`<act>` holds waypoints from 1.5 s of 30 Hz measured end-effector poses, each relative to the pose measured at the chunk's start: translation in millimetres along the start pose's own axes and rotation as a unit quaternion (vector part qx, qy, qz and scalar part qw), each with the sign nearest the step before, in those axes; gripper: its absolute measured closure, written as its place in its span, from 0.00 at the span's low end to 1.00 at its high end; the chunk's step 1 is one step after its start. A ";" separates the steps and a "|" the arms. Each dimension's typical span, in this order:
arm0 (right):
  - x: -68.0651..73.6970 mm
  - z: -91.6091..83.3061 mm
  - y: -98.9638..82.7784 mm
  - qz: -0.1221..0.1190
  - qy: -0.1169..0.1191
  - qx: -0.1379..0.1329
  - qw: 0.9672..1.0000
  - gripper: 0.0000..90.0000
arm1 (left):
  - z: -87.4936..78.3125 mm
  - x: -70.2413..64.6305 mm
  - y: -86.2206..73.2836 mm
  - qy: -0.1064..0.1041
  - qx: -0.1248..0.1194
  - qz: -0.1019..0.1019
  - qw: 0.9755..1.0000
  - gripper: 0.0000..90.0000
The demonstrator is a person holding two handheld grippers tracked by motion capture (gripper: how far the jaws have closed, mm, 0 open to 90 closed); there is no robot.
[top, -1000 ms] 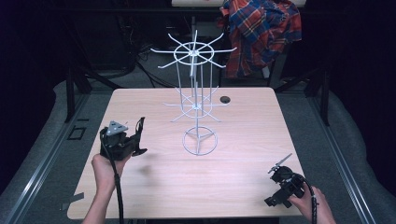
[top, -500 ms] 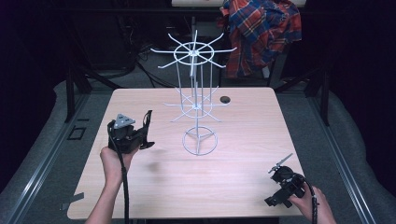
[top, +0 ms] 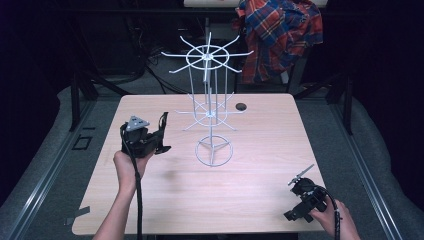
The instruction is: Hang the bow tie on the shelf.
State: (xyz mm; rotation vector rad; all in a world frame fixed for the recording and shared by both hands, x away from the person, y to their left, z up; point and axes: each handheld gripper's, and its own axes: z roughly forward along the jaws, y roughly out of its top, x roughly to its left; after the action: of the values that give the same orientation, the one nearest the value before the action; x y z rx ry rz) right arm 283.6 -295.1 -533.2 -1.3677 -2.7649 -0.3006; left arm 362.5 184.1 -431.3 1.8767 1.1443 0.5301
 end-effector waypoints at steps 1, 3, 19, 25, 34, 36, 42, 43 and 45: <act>-0.4 -0.5 0.5 -0.005 -0.001 0.005 1.000 0.08 | 0.6 -0.6 0.6 0.000 -0.002 0.000 1.000 0.98; 0.0 0.1 0.5 -0.002 0.001 0.001 1.000 0.08 | 1.6 -1.5 2.1 -0.002 -0.003 0.003 1.000 0.99; 1.1 1.2 0.6 0.002 -0.002 -0.001 1.000 0.08 | 2.8 -1.2 11.1 -0.019 -0.018 -0.004 1.000 0.99; 0.5 0.8 0.2 0.002 0.001 0.003 1.000 0.08 | 4.6 -5.6 14.9 -0.026 -0.019 0.001 0.999 0.99; 0.1 1.0 -0.2 0.002 0.001 0.002 1.000 0.08 | 9.4 -14.1 17.4 -0.040 -0.012 0.013 0.999 0.99; -0.1 0.9 -0.1 0.000 0.000 0.002 1.000 0.08 | 10.2 -14.9 17.5 -0.044 -0.010 0.014 0.999 0.99; 0.3 0.5 0.0 0.001 0.000 0.001 1.000 0.08 | 13.3 -17.0 15.6 -0.050 0.001 0.017 0.999 0.98; 0.0 0.0 0.2 -0.002 -0.002 0.003 1.000 0.08 | 14.0 -17.2 15.2 -0.050 0.002 0.017 0.999 0.98; -0.1 -0.3 0.5 -0.004 -0.002 0.005 1.000 0.08 | 14.8 -16.7 14.3 -0.050 0.006 0.019 0.999 0.99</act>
State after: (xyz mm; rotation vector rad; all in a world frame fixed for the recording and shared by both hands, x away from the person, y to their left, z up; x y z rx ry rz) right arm 284.0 -294.9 -532.9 -1.3567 -2.7721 -0.2848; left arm 372.0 159.9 -426.4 1.9174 1.0502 0.4451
